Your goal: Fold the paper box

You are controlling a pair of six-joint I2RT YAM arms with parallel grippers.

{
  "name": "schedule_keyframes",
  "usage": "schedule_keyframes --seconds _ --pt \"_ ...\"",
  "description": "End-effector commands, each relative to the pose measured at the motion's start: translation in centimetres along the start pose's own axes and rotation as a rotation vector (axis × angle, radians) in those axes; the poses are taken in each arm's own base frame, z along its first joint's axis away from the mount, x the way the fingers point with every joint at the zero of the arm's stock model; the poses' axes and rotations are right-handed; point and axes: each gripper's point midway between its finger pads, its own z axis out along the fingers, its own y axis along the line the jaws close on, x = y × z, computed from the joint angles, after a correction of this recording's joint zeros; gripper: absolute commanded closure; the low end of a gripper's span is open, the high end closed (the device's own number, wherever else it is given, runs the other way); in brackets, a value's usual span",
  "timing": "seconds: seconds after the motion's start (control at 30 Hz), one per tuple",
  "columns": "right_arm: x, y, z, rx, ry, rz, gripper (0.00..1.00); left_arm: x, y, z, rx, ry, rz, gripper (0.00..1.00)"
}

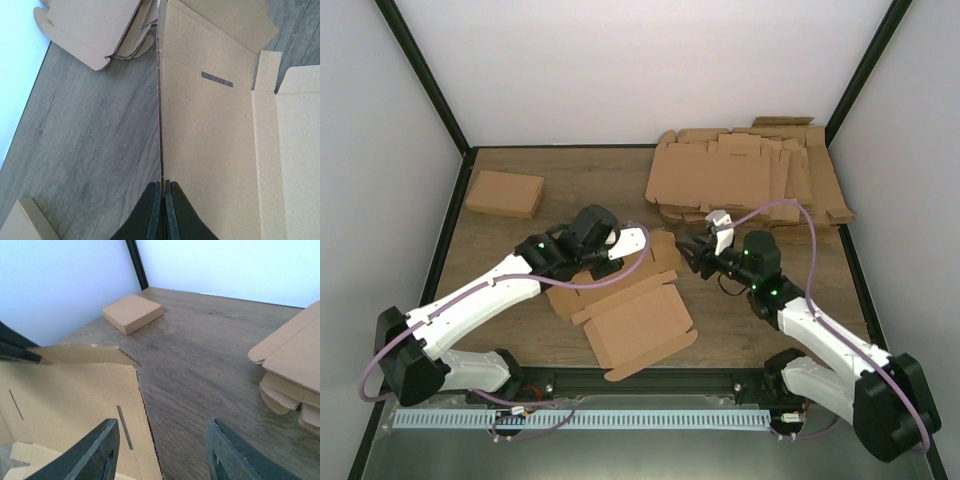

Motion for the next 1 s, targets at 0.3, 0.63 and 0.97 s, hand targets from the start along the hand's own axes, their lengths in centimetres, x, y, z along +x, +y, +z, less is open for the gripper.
schedule_keyframes --seconds 0.3,0.63,0.97 --pt "-4.9 -0.4 -2.0 0.107 -0.05 0.71 0.52 0.4 0.1 0.1 -0.082 0.041 0.062 0.96" --pt "-3.9 0.2 -1.5 0.019 -0.078 1.094 0.52 0.1 -1.2 0.6 -0.131 0.053 0.122 0.96" --pt "-3.5 0.9 -0.9 -0.027 -0.035 1.249 0.34 -0.1 -2.0 1.1 -0.151 0.067 0.155 0.96"
